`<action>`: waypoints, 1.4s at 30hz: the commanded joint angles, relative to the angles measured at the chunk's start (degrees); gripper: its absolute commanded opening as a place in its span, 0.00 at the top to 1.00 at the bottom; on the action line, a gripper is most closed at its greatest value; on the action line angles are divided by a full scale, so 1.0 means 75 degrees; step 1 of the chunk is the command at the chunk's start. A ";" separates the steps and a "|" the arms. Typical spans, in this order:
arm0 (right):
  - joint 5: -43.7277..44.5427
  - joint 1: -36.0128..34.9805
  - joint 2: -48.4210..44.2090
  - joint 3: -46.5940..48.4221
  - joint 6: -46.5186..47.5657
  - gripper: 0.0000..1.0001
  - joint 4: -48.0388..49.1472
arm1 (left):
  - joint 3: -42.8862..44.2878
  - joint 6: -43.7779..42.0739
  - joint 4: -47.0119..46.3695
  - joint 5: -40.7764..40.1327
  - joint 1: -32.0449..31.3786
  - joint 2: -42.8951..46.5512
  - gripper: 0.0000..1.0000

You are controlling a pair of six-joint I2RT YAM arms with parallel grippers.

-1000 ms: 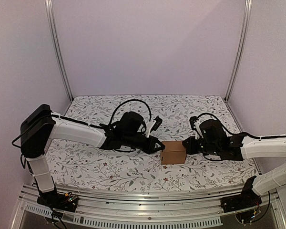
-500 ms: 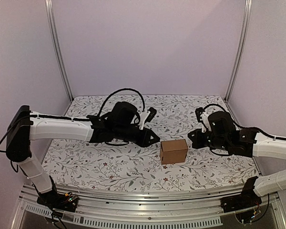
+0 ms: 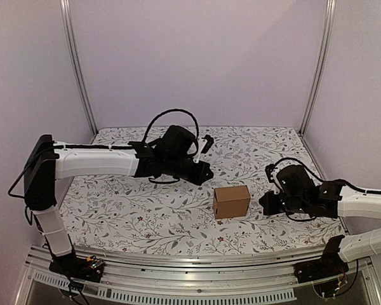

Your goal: Fold the paper box

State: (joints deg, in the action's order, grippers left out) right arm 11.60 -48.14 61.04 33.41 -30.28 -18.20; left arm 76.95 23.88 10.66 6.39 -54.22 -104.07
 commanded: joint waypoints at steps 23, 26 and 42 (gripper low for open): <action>-0.1047 -0.0315 0.3269 0.0635 -0.2094 1.00 0.3106 | -0.0429 0.0232 -0.0722 0.2119 0.0373 -0.0944 1.00; -0.1212 -0.0310 0.3764 0.1048 -0.1896 1.00 0.3158 | -0.0885 0.0279 -0.0839 0.2034 0.0373 -0.0601 1.00; -0.2102 -0.0317 0.5304 0.2064 -0.1397 1.00 0.3367 | -0.2175 0.0472 -0.0353 0.0383 0.0472 0.0698 1.00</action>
State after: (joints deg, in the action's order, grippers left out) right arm -1.96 -50.24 98.17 47.75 -42.02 5.69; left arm 60.77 27.49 5.69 13.15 -51.79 -100.03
